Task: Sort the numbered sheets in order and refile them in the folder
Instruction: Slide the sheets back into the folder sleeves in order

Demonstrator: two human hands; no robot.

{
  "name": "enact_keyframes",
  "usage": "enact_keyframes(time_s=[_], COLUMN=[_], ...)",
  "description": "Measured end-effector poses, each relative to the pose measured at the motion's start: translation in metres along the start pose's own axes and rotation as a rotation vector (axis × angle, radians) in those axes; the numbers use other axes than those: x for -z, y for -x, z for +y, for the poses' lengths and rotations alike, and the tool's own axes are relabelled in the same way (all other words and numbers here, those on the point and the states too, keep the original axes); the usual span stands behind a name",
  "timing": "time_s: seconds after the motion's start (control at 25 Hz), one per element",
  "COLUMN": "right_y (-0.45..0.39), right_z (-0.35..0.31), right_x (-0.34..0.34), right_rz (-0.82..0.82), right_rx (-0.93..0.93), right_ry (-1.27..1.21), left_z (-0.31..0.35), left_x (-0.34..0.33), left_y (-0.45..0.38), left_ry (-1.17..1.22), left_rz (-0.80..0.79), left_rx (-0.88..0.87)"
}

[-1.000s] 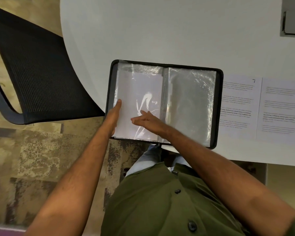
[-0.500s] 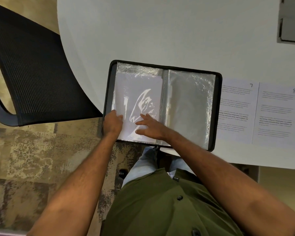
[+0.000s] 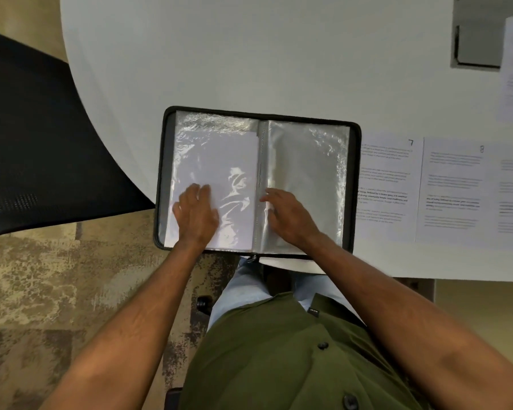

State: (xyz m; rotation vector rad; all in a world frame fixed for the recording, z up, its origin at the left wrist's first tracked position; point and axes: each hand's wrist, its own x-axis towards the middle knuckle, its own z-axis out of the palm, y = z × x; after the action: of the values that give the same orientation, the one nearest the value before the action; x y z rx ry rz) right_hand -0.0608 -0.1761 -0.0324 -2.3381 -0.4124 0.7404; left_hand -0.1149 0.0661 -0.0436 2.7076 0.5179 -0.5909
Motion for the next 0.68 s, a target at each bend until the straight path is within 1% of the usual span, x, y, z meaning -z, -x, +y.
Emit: enact_keyframes(time_s=[0.08, 0.16, 0.32, 0.44, 0.68], right_y=[0.010, 0.023, 0.051, 0.068, 0.087], right_z=[0.024, 0.050, 0.105, 0.156, 0.266], right_x=[0.023, 0.049, 0.114, 0.166, 0.265], right_rz=[0.033, 0.075, 0.229, 0.366, 0.502], right_rx=[-0.064, -0.138, -0.282, -0.351, -0.403], right_ry=[0.011, -0.001, -0.036, -0.062, -0.079], left_z=[0.025, 0.060, 0.152, 0.229, 0.396], left_x=[-0.002, -0.002, -0.004, -0.009, -0.029], left_y=[-0.002, -0.006, -0.028, -0.047, -0.071], left_ry=[0.011, -0.011, -0.048, -0.082, -0.026], left_rz=[-0.054, -0.056, -0.090, -0.094, -0.081], left_rx=[-0.117, -0.220, -0.390, -0.513, -0.601])
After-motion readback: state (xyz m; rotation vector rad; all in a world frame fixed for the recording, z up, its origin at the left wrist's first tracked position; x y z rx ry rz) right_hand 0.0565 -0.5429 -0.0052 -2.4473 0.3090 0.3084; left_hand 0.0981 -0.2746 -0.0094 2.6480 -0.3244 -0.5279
